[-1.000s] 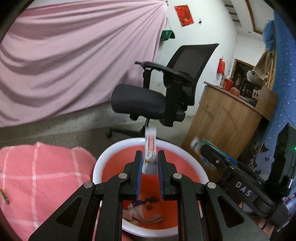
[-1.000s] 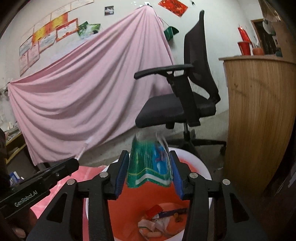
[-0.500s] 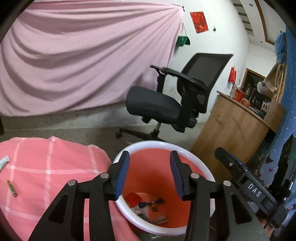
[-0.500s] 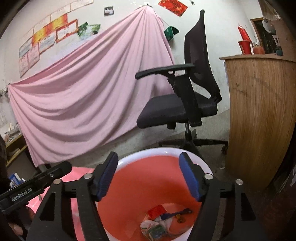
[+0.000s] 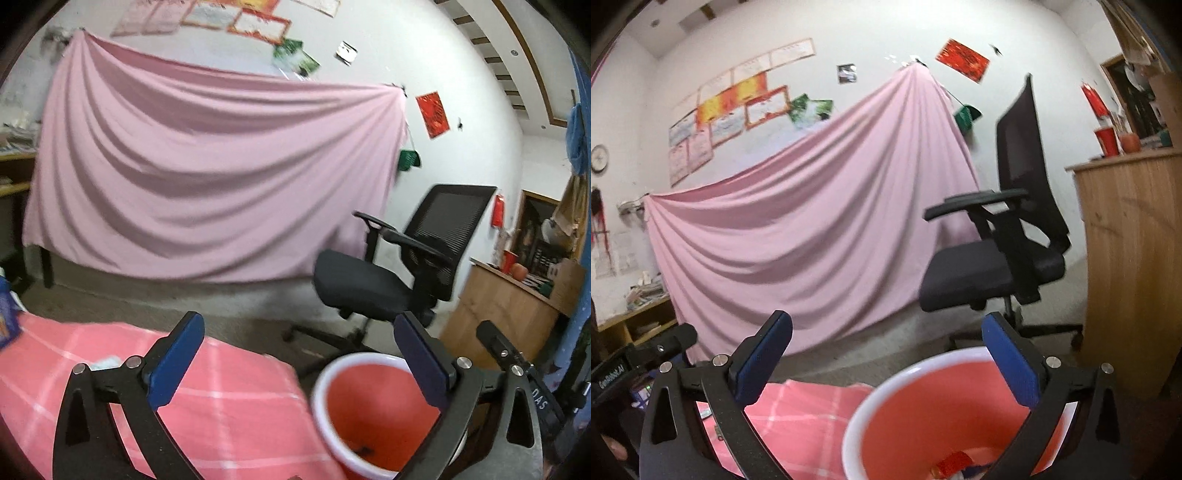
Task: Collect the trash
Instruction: 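Move both open tools back over the table toward the white strip and battery, then grasp the white strip with the left tool while the right tool grasps the green battery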
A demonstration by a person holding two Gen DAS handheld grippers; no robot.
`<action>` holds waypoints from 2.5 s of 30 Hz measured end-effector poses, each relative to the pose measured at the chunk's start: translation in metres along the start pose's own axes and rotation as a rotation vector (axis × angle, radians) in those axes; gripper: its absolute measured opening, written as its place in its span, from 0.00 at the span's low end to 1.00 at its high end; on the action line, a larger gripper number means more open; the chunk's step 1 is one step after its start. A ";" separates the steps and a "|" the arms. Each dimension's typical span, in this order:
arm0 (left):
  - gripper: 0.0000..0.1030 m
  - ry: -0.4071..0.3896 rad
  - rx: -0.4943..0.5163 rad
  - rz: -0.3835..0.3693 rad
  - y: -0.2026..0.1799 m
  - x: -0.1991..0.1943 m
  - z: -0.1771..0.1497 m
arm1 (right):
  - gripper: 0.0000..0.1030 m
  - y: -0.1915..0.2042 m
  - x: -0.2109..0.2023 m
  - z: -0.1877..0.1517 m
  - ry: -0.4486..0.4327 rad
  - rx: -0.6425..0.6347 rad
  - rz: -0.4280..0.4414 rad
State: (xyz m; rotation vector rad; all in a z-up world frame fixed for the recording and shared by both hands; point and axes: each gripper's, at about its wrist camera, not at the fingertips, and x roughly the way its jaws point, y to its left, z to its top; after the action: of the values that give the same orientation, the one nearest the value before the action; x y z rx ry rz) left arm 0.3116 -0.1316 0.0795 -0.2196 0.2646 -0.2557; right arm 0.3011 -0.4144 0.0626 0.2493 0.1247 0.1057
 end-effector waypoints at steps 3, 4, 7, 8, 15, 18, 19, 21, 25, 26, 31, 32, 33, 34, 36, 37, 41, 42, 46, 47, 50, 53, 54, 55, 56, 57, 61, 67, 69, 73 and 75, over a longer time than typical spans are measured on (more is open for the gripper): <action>0.98 -0.033 0.017 0.059 0.016 -0.014 0.000 | 1.00 0.022 0.000 -0.001 -0.035 -0.044 0.037; 0.98 -0.045 0.022 0.077 0.023 -0.021 -0.001 | 1.00 0.030 0.000 -0.003 -0.046 -0.057 0.051; 0.98 -0.075 0.036 0.133 0.041 -0.035 -0.003 | 1.00 0.052 0.001 -0.007 -0.066 -0.087 0.093; 0.98 -0.084 0.042 0.152 0.046 -0.039 -0.005 | 1.00 0.059 0.002 -0.009 -0.071 -0.094 0.103; 0.98 -0.124 0.070 0.270 0.094 -0.068 -0.015 | 1.00 0.111 0.020 -0.019 -0.068 -0.111 0.187; 0.98 -0.131 0.071 0.306 0.113 -0.079 -0.022 | 1.00 0.131 0.026 -0.025 -0.060 -0.125 0.220; 0.98 -0.129 0.071 0.320 0.119 -0.082 -0.024 | 1.00 0.136 0.027 -0.027 -0.057 -0.127 0.227; 0.98 -0.119 0.066 0.339 0.132 -0.087 -0.029 | 1.00 0.148 0.031 -0.033 -0.042 -0.134 0.250; 0.98 -0.100 0.049 0.367 0.151 -0.092 -0.041 | 1.00 0.166 0.035 -0.043 -0.010 -0.175 0.279; 0.98 -0.091 0.043 0.374 0.156 -0.092 -0.044 | 1.00 0.169 0.037 -0.045 -0.001 -0.189 0.285; 0.98 0.015 0.013 0.385 0.176 -0.078 -0.049 | 1.00 0.184 0.051 -0.060 0.087 -0.256 0.277; 0.98 0.042 0.011 0.383 0.179 -0.074 -0.049 | 1.00 0.185 0.056 -0.063 0.114 -0.258 0.281; 0.98 0.057 0.007 0.381 0.182 -0.070 -0.048 | 1.00 0.186 0.062 -0.066 0.148 -0.260 0.286; 0.98 0.072 0.006 0.377 0.185 -0.068 -0.048 | 1.00 0.187 0.064 -0.070 0.169 -0.263 0.282; 0.98 0.101 0.005 0.369 0.188 -0.062 -0.049 | 1.00 0.190 0.073 -0.077 0.220 -0.276 0.275; 0.98 0.116 0.006 0.366 0.191 -0.059 -0.049 | 1.00 0.191 0.077 -0.080 0.251 -0.279 0.280; 0.98 0.204 0.024 0.371 0.192 -0.044 -0.052 | 0.98 0.196 0.093 -0.093 0.381 -0.302 0.295; 0.98 0.237 0.031 0.374 0.193 -0.038 -0.054 | 0.98 0.196 0.097 -0.096 0.408 -0.306 0.301; 0.95 0.319 0.022 0.340 0.198 -0.024 -0.064 | 0.85 0.198 0.111 -0.105 0.509 -0.306 0.319; 0.90 0.343 0.020 0.327 0.199 -0.020 -0.066 | 0.79 0.198 0.115 -0.107 0.536 -0.301 0.321; 0.83 0.408 0.032 0.298 0.199 -0.007 -0.069 | 0.75 0.198 0.126 -0.114 0.616 -0.283 0.346; 0.74 0.486 0.029 0.251 0.201 0.011 -0.073 | 0.75 0.201 0.135 -0.124 0.714 -0.287 0.370; 0.71 0.510 0.031 0.241 0.203 0.017 -0.074 | 0.75 0.203 0.137 -0.129 0.752 -0.296 0.379; 0.69 0.528 0.034 0.239 0.203 0.021 -0.074 | 0.75 0.203 0.138 -0.131 0.772 -0.302 0.386; 0.66 0.546 0.035 0.240 0.205 0.026 -0.074 | 0.73 0.204 0.139 -0.133 0.794 -0.311 0.395; 0.61 0.564 0.028 0.236 0.207 0.030 -0.075 | 0.66 0.205 0.139 -0.135 0.806 -0.317 0.401; 0.55 0.604 -0.007 0.223 0.217 0.039 -0.073 | 0.48 0.211 0.141 -0.144 0.869 -0.349 0.425; 0.55 0.636 0.007 0.176 0.219 0.050 -0.066 | 0.37 0.221 0.143 -0.154 0.933 -0.404 0.467; 0.55 0.647 0.015 0.156 0.219 0.056 -0.064 | 0.29 0.221 0.143 -0.155 0.937 -0.410 0.462; 0.55 0.687 0.060 0.135 0.216 0.070 -0.065 | 0.21 0.216 0.146 -0.154 0.943 -0.381 0.466; 0.55 0.700 0.095 0.132 0.211 0.077 -0.067 | 0.14 0.213 0.148 -0.154 0.948 -0.363 0.466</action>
State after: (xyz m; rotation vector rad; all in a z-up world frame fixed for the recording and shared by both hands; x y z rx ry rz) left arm 0.4111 0.0343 -0.0534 -0.0100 0.9549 -0.2061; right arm 0.4069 -0.1543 -0.0476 -0.1595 0.9812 0.7026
